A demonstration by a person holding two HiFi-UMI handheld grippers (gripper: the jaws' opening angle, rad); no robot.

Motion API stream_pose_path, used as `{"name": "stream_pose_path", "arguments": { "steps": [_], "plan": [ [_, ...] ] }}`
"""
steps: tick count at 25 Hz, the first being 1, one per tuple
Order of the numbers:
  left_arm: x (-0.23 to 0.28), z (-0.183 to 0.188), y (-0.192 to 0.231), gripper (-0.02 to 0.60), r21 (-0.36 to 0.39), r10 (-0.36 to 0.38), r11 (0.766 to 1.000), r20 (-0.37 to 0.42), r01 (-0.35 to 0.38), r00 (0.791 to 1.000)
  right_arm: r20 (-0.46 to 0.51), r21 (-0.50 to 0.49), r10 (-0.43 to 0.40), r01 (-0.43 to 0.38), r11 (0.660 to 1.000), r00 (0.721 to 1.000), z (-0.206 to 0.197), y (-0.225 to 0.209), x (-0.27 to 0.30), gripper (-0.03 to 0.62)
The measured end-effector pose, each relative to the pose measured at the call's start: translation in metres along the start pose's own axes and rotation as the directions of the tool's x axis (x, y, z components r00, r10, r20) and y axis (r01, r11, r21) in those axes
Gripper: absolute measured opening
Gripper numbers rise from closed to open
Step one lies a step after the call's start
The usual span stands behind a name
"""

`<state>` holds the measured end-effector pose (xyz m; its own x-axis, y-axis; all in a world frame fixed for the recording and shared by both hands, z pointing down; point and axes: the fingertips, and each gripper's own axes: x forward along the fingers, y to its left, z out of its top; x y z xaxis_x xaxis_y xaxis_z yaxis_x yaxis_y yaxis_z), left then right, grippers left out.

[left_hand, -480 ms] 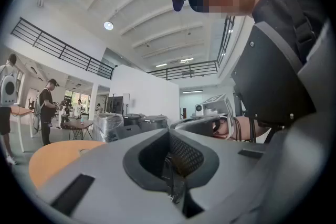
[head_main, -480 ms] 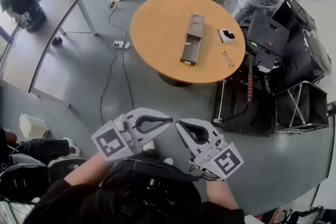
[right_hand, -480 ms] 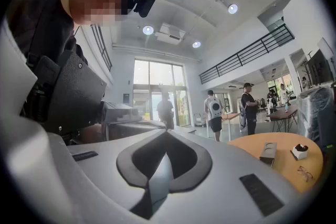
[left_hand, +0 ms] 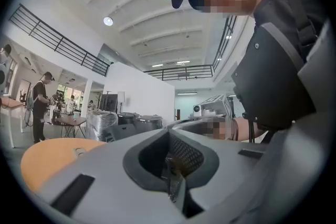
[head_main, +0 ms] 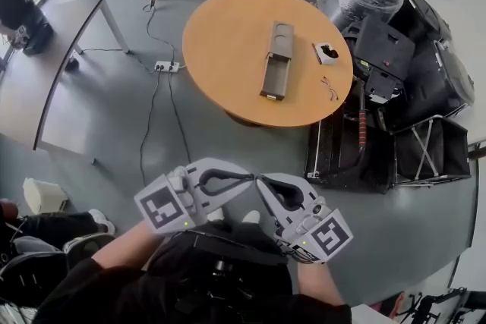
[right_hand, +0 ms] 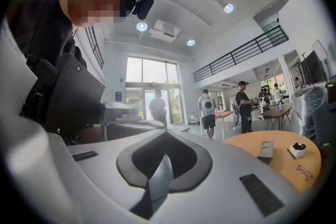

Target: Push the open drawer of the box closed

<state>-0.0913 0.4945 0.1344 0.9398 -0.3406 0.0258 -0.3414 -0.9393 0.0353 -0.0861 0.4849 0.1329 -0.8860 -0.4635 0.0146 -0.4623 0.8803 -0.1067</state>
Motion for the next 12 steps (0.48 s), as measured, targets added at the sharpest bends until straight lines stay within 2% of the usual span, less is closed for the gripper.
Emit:
{"name": "stream_pose_path", "arguments": {
  "steps": [5,12],
  "plan": [
    [-0.003,-0.002,0.032,0.031,-0.015,-0.011,1.000,-0.005,0.011,1.000,0.019,0.011,-0.047,0.047,0.999,0.999,0.001,-0.025,0.021,0.005],
    [0.012,-0.012,0.055,0.031,-0.024,0.006,1.000,-0.009,-0.006,1.000,0.001,0.004,-0.048,0.048,0.999,0.999,-0.010,-0.057,0.027,0.005]
  ]
}}
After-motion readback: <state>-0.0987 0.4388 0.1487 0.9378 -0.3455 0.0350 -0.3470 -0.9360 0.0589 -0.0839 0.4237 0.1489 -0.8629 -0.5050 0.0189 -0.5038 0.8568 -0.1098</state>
